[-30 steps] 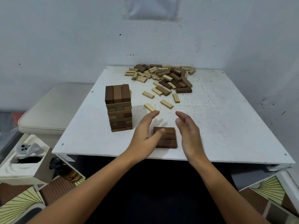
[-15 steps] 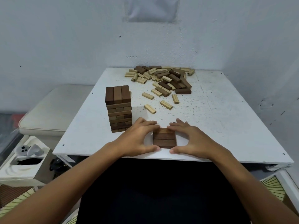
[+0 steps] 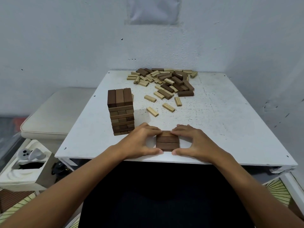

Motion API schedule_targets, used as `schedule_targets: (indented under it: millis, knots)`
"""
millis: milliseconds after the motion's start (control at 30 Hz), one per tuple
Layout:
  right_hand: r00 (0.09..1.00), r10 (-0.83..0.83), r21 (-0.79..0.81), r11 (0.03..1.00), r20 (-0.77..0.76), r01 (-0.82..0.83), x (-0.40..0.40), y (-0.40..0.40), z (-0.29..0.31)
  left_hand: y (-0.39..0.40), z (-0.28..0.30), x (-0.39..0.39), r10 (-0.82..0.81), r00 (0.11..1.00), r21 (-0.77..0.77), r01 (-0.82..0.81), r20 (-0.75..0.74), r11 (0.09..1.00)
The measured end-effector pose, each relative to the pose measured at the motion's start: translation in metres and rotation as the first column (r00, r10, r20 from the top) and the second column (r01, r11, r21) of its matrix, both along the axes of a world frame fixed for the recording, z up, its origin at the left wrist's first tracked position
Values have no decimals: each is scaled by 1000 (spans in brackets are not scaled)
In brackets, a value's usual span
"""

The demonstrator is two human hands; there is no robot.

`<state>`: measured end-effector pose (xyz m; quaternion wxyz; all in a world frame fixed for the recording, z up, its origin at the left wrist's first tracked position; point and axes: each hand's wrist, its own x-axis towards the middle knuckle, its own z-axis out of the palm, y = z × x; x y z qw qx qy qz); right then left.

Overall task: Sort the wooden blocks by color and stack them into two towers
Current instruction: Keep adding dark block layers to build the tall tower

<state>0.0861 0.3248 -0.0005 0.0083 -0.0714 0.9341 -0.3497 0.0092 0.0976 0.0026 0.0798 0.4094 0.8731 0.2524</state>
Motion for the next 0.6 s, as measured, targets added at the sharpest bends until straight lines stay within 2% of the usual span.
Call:
schedule_targets:
  millis: [600]
  knots:
    - [1000,3,3,1000,-18,-3,1,1,-3,0,-1,-1,18,999,43,-19,29,999]
